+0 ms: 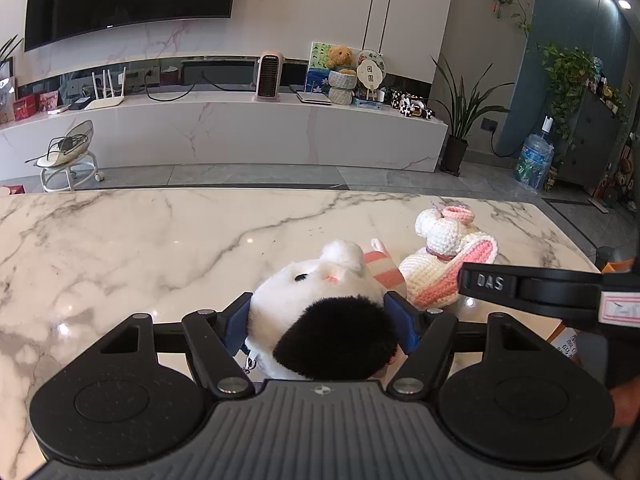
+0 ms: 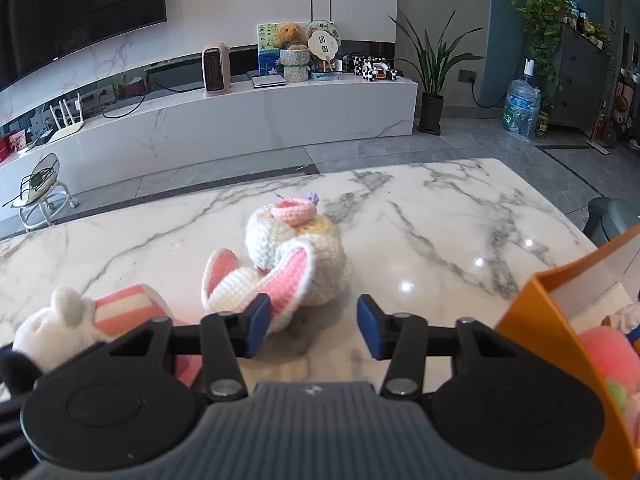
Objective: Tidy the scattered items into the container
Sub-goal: 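Grasp the white plush dog with striped hat with the left gripper, then grasp the white crocheted bunny with the right gripper while the left holds the plush dog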
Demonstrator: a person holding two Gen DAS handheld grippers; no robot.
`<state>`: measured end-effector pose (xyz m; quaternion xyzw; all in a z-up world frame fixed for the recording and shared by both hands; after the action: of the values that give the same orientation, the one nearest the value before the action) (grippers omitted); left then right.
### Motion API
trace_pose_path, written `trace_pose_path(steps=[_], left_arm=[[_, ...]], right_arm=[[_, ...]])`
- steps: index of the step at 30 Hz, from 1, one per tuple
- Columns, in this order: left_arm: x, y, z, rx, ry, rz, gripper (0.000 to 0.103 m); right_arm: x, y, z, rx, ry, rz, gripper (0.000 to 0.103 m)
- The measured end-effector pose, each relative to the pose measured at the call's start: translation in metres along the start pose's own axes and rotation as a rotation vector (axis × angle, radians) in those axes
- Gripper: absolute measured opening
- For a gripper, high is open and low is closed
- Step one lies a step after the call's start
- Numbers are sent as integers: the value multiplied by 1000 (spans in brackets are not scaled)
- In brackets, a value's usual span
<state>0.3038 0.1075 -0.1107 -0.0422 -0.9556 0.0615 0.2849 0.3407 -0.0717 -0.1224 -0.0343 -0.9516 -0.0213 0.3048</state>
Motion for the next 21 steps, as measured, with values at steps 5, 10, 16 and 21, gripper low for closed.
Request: trace_pose_path(steps=[5, 10, 16, 21], left_arm=[[3, 0, -1, 17, 2, -1, 78], [18, -4, -1, 37, -10, 3, 77], [47, -14, -6, 17, -36, -2, 77], [73, -19, -7, 27, -38, -28, 77]], right_arm=[[-1, 5, -3, 1, -8, -57, 11], [22, 5, -8, 28, -74, -94, 3], [53, -6, -9, 30, -92, -89, 3], [88, -19, -5, 23, -105, -94, 3]])
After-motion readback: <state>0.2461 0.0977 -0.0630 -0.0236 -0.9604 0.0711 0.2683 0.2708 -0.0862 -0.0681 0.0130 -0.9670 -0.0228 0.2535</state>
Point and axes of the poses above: each gripper's, at about its wrist camera, not at the fingertips, and x roughly against the way its jaws point, y to its left, z to its underside, the point moved 2 cm from there along -x, roughly the way its jaws point, and after that the axes turned 4 degrees about -y, right-handed, at the moved point
